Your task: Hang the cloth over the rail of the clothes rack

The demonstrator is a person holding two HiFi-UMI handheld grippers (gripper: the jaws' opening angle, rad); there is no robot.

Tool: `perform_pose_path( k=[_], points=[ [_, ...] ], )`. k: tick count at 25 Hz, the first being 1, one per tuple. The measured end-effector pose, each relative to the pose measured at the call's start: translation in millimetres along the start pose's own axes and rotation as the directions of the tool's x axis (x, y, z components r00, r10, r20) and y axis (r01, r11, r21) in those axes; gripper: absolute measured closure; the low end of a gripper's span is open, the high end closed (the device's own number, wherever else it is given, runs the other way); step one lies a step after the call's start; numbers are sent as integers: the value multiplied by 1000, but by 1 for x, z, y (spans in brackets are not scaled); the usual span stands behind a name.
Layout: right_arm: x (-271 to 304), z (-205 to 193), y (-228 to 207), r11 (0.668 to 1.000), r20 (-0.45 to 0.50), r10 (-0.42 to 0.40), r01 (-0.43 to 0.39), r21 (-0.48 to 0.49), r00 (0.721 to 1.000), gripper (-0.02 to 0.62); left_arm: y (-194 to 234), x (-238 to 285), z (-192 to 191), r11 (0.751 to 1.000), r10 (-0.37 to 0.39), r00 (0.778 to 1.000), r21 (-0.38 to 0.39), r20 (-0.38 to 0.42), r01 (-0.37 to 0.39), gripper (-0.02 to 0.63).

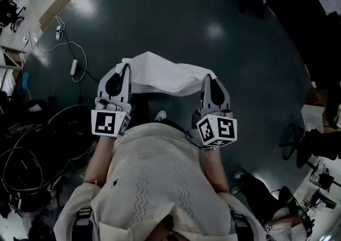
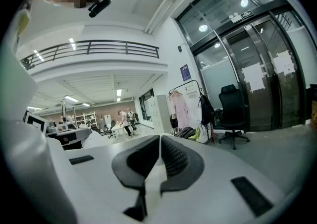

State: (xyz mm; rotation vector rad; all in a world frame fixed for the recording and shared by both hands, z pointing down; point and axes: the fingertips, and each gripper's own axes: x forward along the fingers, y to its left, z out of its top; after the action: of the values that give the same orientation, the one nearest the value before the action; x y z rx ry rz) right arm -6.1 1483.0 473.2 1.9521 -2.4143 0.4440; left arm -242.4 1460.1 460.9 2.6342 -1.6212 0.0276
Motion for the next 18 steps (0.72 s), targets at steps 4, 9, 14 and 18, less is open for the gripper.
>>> perform_pose_path(
  k=[4,9,14,18],
  points=[
    [31,-9,0,1000,-28,-12,12,-2,1000,572,22,23,-11,1000,1,1000,-15,-16,-2,584],
    [96,-6,7,1000,-51,-24,23,-16,998,572,73,68,-20,1000,5,999,-29,-32,-6,584],
    [191,15,44,999,-58,-39,38,-23,998,572,161,122,-10,999,3,999,-52,-32,-4,584],
    [253,31,77,999,-32,-36,36,-20,999,572,224,155,2,998,4,1000,-59,-16,-5,584]
  ],
)
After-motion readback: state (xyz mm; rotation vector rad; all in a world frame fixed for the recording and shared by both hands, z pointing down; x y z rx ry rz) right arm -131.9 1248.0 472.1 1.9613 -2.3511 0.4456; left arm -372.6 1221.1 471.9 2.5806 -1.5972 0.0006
